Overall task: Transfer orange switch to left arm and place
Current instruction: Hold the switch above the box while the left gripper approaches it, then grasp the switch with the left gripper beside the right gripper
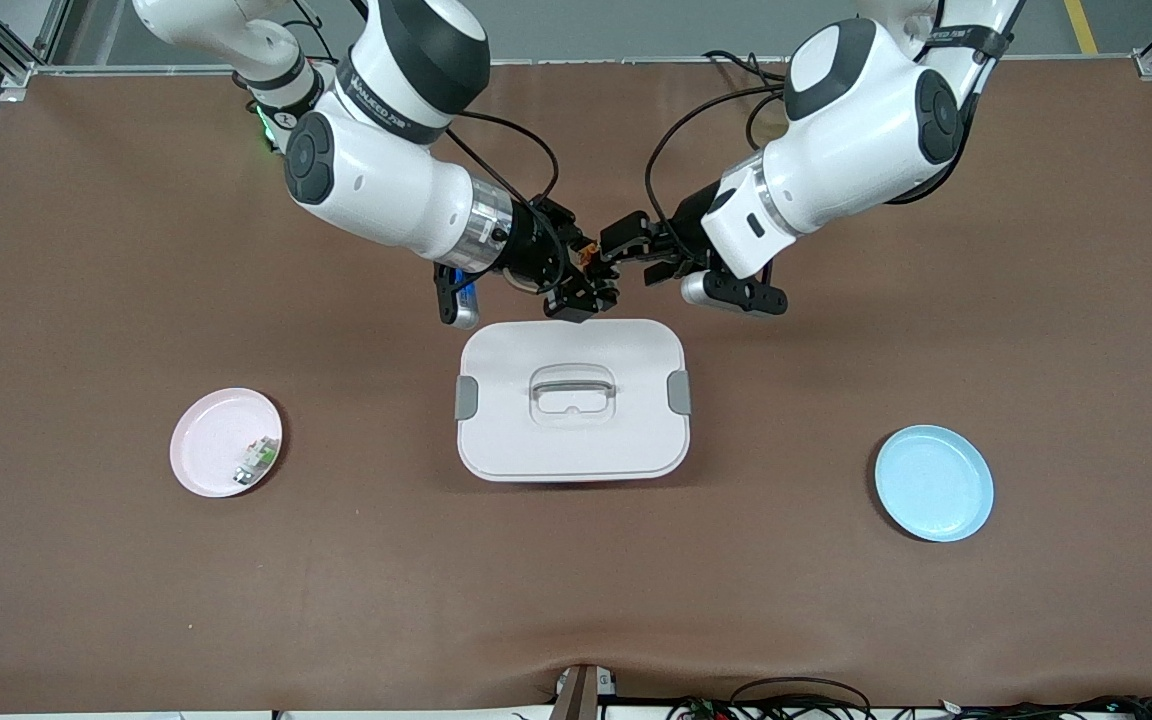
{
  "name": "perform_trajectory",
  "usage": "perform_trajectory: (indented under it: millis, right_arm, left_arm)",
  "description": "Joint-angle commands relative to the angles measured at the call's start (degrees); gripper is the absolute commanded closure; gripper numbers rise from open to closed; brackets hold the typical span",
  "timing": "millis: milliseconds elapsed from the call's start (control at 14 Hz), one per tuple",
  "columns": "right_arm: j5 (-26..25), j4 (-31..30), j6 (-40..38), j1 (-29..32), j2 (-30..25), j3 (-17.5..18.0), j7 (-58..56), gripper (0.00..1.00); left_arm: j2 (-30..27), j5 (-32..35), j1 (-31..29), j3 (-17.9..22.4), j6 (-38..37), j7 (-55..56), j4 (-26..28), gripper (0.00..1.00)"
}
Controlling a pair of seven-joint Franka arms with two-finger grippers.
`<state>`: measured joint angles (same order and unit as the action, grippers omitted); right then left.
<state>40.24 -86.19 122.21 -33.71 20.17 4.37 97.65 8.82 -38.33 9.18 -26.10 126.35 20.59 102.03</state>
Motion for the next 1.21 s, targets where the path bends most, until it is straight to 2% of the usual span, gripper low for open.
perform_trajectory:
  millis: [0,214,499,641,926,997,1139]
  right_arm:
    - [-0.7,-0.6,-0.4,-0.4,-1.1,-0.4,1.0,0.78]
    - [-0.7,-0.6,-0.4,-0.4,-1.2,-0.4,1.1,0.78]
    - [-0.7,-0.6,-0.3,-0.4,-1.1,-0.4,1.1,0.78]
    - [-0.7,-0.6,-0.3,-0.4,-1.1,-0.4,1.0,0.77]
    - [-0.7,-0.6,-0.3,-0.4,-1.1,-0.4,1.0,0.77]
    - [-0.7,-0.5,-0.3,-0.4,-1.1,-0.4,1.0,0.77]
    - [-0.7,-0.5,-0.3,-0.3,-1.1,-0.4,1.0,0.73]
  left_arm:
    - [-0.8,-1.4,-0.2,-0.8,1.2,0.1,1.1,0.19]
    - [-0.6,-1.5,0.3,-1.1,1.4,0.1,1.0,0.29]
    - [0.3,-1.5,1.4,-1.2,3.4,0.1,1.1,0.33]
    - [0.5,-1.5,1.6,-1.2,3.9,0.1,1.0,0.47]
    - [0.4,-1.5,1.5,-1.2,3.8,0.2,1.0,0.93]
    - [0.3,-1.4,1.5,-1.2,3.6,0.2,1.0,1.0]
    - [-0.2,-0.9,0.8,-1.1,3.1,0.0,0.8,1.0]
